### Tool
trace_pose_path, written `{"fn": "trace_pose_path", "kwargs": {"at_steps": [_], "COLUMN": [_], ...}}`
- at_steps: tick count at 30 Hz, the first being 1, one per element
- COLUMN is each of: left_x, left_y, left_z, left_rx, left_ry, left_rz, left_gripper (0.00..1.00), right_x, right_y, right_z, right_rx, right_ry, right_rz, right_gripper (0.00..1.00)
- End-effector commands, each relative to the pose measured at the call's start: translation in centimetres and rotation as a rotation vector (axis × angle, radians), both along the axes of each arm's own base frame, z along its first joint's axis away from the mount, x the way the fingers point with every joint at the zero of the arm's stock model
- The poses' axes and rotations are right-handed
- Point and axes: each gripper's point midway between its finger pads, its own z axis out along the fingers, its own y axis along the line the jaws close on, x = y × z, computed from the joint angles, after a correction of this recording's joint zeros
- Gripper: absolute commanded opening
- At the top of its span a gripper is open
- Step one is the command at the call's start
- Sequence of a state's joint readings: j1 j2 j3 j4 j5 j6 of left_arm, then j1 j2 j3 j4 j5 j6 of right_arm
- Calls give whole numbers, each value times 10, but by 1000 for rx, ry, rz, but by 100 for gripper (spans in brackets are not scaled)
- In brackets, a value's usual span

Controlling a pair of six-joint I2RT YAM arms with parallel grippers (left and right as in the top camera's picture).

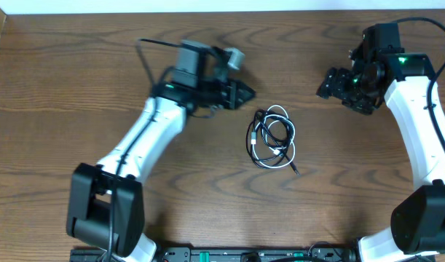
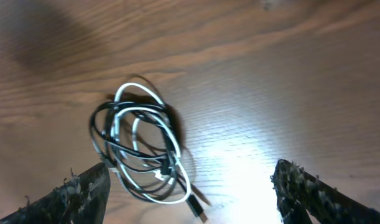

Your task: Untangle cables

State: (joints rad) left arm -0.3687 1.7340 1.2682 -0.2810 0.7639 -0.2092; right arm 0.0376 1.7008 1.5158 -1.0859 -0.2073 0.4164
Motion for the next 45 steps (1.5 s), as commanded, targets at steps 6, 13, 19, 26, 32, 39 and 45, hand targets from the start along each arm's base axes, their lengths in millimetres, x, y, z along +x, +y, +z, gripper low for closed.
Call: {"fn": "trace_pose_path", "kwargs": {"at_steps": [6, 13, 19, 26, 32, 39, 45], "left_x": [4, -3, 0, -2, -17, -23, -27], "left_y": [-26, -38, -25, -21, -23, -21, -22], "left_z": [-78, -119, -133, -144, -162, -165, -171], "left_rx": [243, 313, 389, 426, 475, 502, 515], "left_ry": [114, 173, 167, 177, 214, 221, 217], "left_rz": [203, 257, 303, 309, 275, 250, 226], "left_gripper": [16, 16, 24, 33, 33, 34, 20], "right_x": [0, -4, -6, -5, -6, -6, -6], "right_y": [-15, -15, -15, -15, -15, -15, -14], "right_z": [1, -1, -1, -1, -2, -2, -2], "right_rx": [-54, -57, -61, -62, -62, -65, -68], "right_ry": [7, 21, 24, 23, 24, 23, 22], "right_rz": [-43, -32, -18, -15, -15, -4, 7], "right_gripper": [79, 78, 79, 79, 79, 79, 79]}}
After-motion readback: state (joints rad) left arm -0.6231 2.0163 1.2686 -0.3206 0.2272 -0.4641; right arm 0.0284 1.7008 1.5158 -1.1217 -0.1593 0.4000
